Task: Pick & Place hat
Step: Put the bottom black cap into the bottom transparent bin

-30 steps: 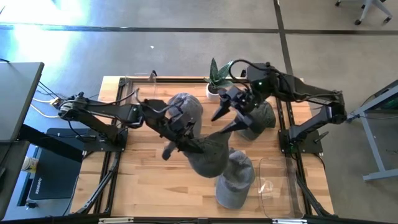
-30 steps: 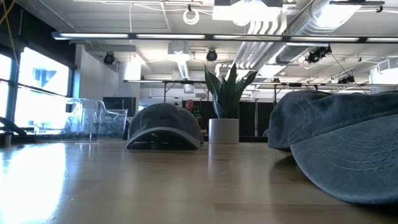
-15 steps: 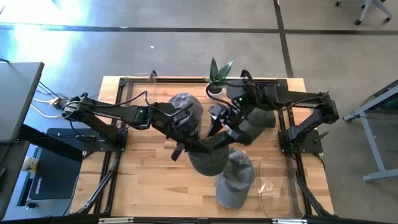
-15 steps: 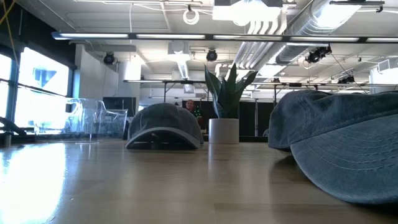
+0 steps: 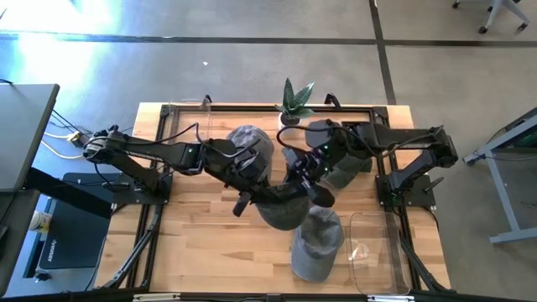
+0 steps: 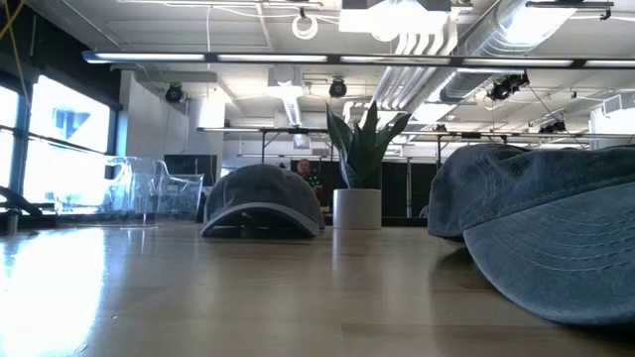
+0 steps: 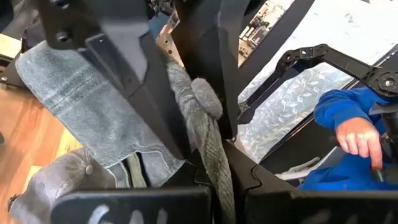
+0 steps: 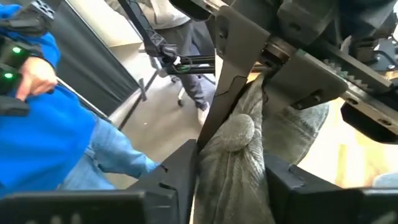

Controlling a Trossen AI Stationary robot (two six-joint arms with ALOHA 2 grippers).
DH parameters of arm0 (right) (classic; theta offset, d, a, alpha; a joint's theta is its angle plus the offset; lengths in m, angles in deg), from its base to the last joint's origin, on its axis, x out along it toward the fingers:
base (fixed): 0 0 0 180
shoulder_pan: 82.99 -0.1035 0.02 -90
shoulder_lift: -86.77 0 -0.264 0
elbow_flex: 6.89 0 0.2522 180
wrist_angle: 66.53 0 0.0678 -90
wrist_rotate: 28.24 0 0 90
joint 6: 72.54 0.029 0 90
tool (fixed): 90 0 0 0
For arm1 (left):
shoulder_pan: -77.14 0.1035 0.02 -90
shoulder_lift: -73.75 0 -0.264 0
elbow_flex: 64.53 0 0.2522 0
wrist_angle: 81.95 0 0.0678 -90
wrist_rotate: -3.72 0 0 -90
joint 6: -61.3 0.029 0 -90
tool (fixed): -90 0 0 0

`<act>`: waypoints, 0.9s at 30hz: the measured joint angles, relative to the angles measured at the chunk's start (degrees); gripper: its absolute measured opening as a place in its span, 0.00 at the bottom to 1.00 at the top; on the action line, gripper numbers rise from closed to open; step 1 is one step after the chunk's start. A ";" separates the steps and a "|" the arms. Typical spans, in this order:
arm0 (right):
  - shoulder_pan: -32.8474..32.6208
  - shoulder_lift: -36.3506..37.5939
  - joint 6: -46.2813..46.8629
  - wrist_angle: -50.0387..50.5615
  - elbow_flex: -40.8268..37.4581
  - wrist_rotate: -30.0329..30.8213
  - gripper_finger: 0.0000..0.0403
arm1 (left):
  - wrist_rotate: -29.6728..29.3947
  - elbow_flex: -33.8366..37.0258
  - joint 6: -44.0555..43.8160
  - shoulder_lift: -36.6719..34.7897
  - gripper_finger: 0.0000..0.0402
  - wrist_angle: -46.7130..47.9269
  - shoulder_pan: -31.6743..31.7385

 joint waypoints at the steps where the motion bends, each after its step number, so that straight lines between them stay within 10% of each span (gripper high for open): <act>1: -0.19 0.00 -0.76 0.01 0.00 0.51 0.25 | -0.11 0.00 -0.30 0.00 0.00 0.08 -0.01; 8: -2.56 0.02 -5.57 -0.20 0.00 2.02 0.03 | 1.89 0.00 0.71 0.00 0.15 0.03 -0.07; 17: -6.49 4.21 -5.85 9.77 -0.02 6.34 0.01 | 4.80 -0.02 4.07 -0.57 0.48 1.94 0.16; 27: -14.76 14.62 -0.59 25.23 -0.02 11.60 0.02 | 2.15 0.00 4.02 -1.07 0.53 5.50 0.07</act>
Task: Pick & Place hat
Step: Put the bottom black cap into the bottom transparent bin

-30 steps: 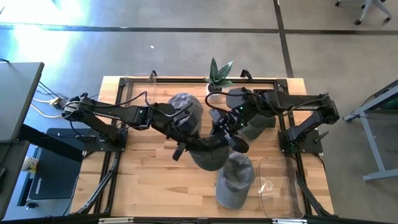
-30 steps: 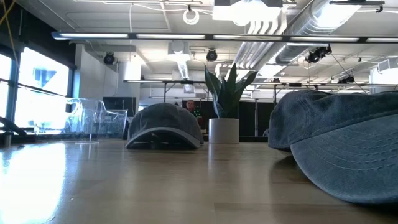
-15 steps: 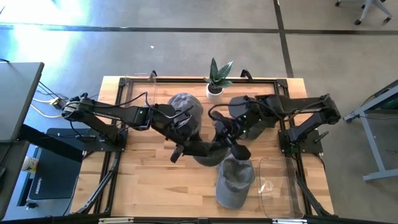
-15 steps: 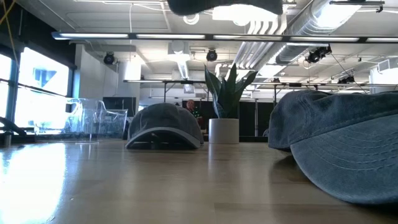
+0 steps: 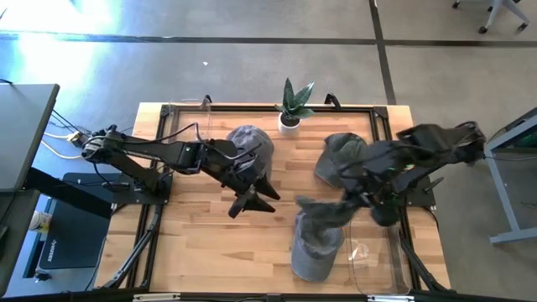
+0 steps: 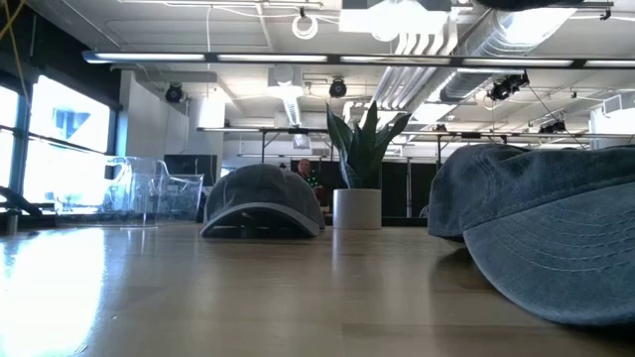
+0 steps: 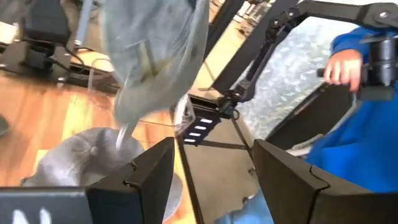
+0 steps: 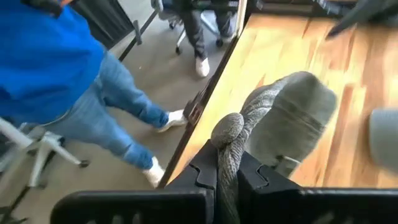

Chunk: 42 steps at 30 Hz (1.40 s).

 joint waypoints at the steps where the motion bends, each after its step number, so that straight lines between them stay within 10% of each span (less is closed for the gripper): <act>1: -1.15 0.83 1.83 1.51 0.00 0.74 0.02 | -0.64 0.00 -0.01 -0.01 0.53 -0.04 0.00; 24: -49.65 6.61 42.22 19.64 -0.33 50.45 0.01 | -17.40 0.00 -3.10 -0.02 0.53 -0.13 -0.13; 32: -65.94 6.54 58.26 16.96 -17.52 62.87 0.01 | -21.77 0.00 -6.27 -0.02 0.53 -0.30 -0.13; 42: -68.64 6.58 61.46 5.08 -35.40 68.96 0.00 | -25.08 0.00 -8.35 -0.02 0.53 -0.55 -0.13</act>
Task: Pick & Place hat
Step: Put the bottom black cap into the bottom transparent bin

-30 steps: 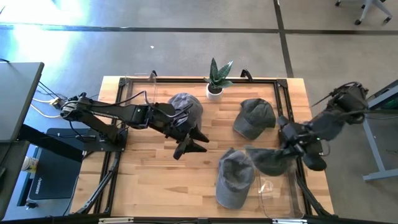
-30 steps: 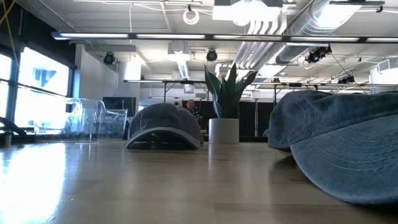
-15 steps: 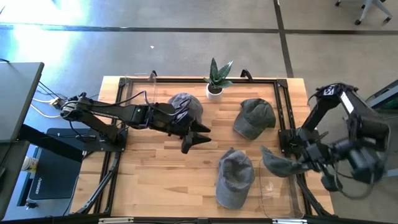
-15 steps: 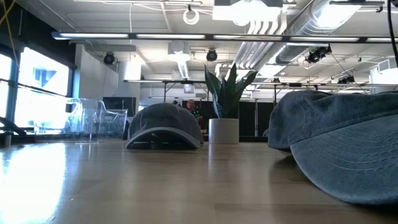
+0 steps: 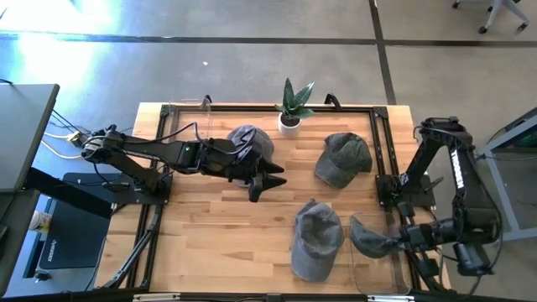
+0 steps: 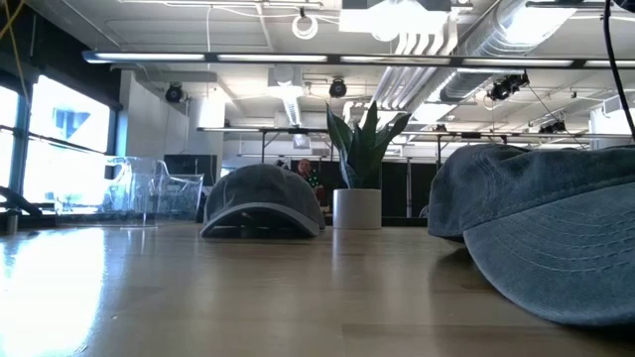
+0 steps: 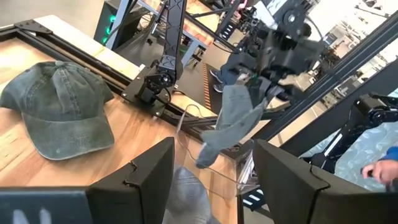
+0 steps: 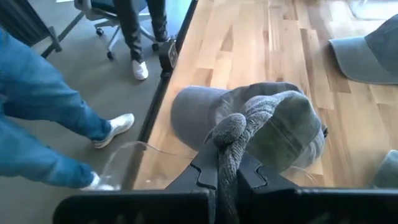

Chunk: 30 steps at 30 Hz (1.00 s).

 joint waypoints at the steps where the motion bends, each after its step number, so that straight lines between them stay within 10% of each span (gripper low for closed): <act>1: 0.02 0.00 -0.02 -0.19 -1.20 0.33 0.00 | 0.00 0.00 -0.09 0.00 0.53 0.00 0.00; 30: 0.09 10.81 -9.08 -1.16 -20.08 -5.45 0.06 | 1.94 0.13 -0.93 8.99 0.53 -16.89 0.02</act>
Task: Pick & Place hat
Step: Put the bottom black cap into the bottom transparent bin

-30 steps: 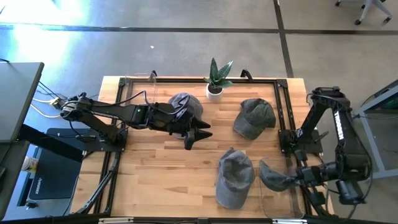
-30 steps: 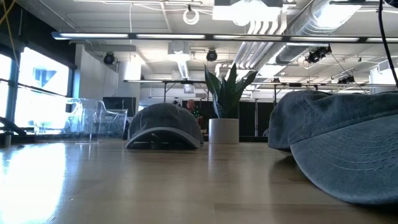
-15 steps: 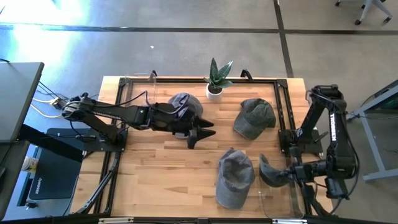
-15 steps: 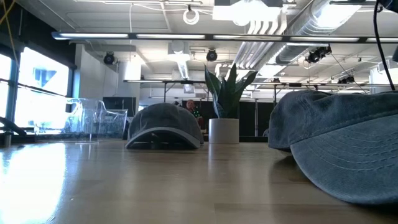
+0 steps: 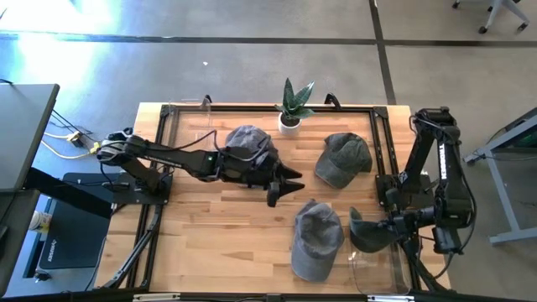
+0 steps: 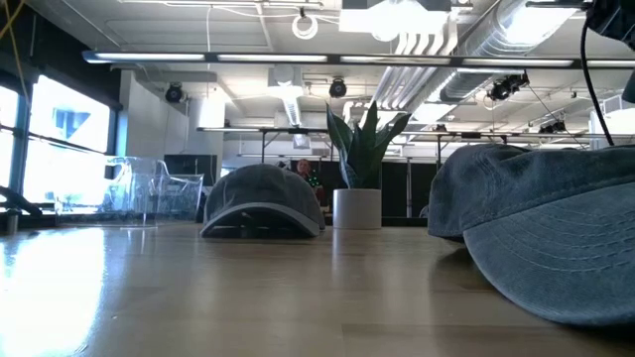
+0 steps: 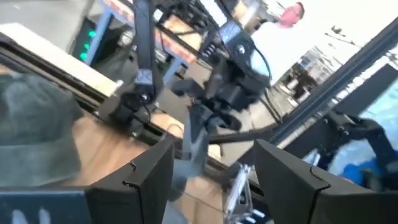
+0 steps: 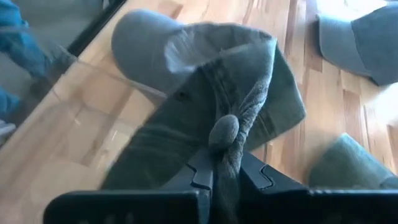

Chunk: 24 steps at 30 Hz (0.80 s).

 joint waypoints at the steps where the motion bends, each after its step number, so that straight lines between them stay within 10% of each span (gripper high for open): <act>1: 0.00 0.67 -0.10 0.12 -0.34 -0.36 0.07 | 0.84 0.00 -0.03 0.93 0.53 -1.93 0.00; 12: 0.53 6.51 1.50 3.76 -0.65 -3.06 0.11 | 7.04 -14.72 5.06 11.69 0.53 6.47 0.04; 24: 3.79 12.95 6.36 5.04 5.87 -11.22 0.50 | 15.20 -25.66 9.10 21.19 0.53 10.13 1.57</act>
